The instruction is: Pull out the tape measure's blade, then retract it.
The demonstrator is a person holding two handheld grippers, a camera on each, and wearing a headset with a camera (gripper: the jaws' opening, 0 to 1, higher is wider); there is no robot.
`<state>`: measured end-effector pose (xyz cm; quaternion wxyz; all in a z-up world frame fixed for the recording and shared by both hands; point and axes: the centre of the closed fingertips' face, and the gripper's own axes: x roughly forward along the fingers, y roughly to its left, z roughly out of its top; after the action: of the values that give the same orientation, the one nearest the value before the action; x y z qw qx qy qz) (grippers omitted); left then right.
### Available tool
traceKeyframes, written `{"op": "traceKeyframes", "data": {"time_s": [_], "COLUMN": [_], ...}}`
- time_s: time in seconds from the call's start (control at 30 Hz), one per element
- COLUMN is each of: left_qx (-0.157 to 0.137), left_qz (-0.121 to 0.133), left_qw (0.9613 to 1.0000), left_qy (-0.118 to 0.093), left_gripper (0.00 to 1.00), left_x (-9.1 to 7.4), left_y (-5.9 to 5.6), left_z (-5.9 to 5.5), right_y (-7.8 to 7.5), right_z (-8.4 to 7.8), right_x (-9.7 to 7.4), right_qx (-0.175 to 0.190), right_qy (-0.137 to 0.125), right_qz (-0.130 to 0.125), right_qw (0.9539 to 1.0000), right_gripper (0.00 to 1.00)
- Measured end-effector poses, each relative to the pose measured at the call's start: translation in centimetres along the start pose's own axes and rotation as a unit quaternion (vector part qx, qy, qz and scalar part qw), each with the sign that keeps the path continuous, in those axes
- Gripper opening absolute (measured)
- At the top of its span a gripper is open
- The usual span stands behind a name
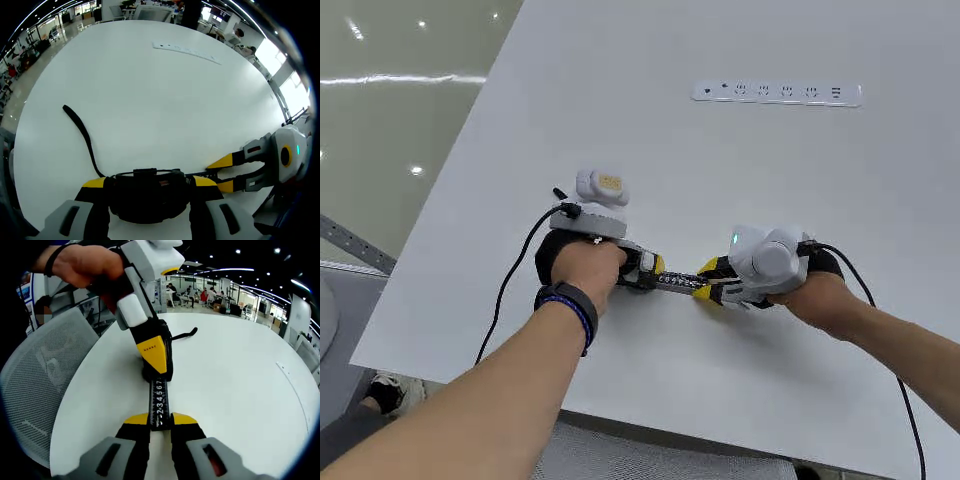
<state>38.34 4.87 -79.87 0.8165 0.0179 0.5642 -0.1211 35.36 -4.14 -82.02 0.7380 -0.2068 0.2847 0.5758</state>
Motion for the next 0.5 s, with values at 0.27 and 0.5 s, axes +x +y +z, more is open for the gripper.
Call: {"op": "traceKeyframes", "data": {"time_s": [0.27, 0.5], "left_qx": [-0.003, -0.005], "left_qz": [-0.001, -0.005], "left_qw": [1.0, 1.0], "left_qy": [-0.003, -0.004], "left_gripper": [0.62, 0.63], "left_x": [0.0, 0.2], "left_y": [0.0, 0.0], "left_z": [0.0, 0.1], "right_y": [0.0, -0.2], "right_z": [-0.1, -0.9], "right_x": [-0.2, -0.6], "right_qx": [-0.002, 0.002], "right_qy": [-0.005, -0.007], "right_qz": [0.001, -0.005], "right_qw": [1.0, 1.0], "right_gripper": [0.16, 0.16]}}
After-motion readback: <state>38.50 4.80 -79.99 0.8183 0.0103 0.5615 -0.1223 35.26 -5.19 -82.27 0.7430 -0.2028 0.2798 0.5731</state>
